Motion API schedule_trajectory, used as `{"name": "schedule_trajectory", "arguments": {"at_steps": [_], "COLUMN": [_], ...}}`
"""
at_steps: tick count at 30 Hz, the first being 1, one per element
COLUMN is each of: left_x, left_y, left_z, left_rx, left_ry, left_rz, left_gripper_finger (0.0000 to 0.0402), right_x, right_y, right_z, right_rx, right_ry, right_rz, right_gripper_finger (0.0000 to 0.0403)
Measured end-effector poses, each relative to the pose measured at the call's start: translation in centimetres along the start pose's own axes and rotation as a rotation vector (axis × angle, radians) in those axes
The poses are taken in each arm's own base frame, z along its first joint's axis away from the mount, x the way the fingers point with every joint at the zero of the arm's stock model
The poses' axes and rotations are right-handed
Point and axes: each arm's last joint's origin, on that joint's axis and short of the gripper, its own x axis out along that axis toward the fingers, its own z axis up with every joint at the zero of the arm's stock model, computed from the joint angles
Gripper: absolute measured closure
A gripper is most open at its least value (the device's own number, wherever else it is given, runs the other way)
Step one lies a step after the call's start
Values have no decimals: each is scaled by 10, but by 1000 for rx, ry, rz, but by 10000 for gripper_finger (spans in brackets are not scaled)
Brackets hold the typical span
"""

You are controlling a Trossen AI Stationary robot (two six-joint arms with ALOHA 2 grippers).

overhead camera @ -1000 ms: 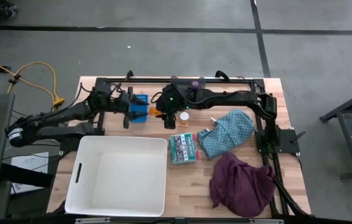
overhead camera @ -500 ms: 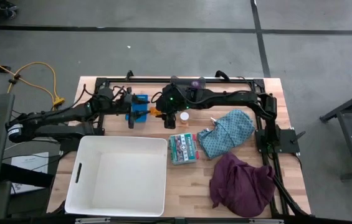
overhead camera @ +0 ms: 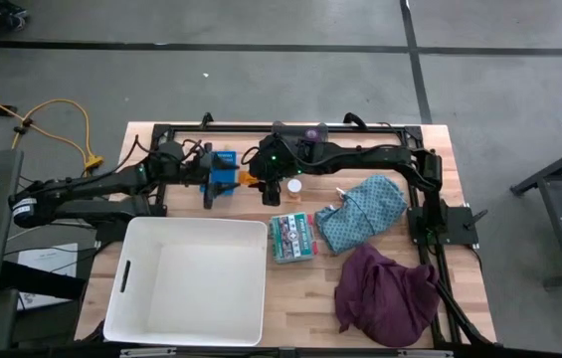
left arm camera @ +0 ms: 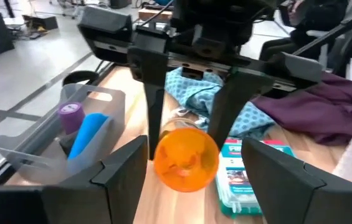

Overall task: Pick & place medical supplies in basket/bin
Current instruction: Put the orange pill bottle into the blue bin

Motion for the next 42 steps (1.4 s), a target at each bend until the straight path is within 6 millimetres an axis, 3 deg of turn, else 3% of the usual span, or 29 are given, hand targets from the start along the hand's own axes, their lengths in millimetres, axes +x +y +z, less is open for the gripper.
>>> {"name": "schedule_trajectory", "arguments": {"at_steps": [27, 39, 42], "left_x": [23, 23, 23], "left_y": [2, 2, 2], "left_z": [-9, -8, -8], "left_rx": [30, 30, 30], "left_ry": [38, 19, 20], "left_rz": [9, 9, 8], "left_gripper_finger": [143, 229, 234], "right_x": [0, 0, 0], "right_y": [0, 0, 0], "right_z": [1, 1, 1], "right_rx": [-1, 1, 1], "right_ry": [-15, -14, -13], "right_rz": [0, 1, 1], "right_gripper_finger": [233, 233, 233]}}
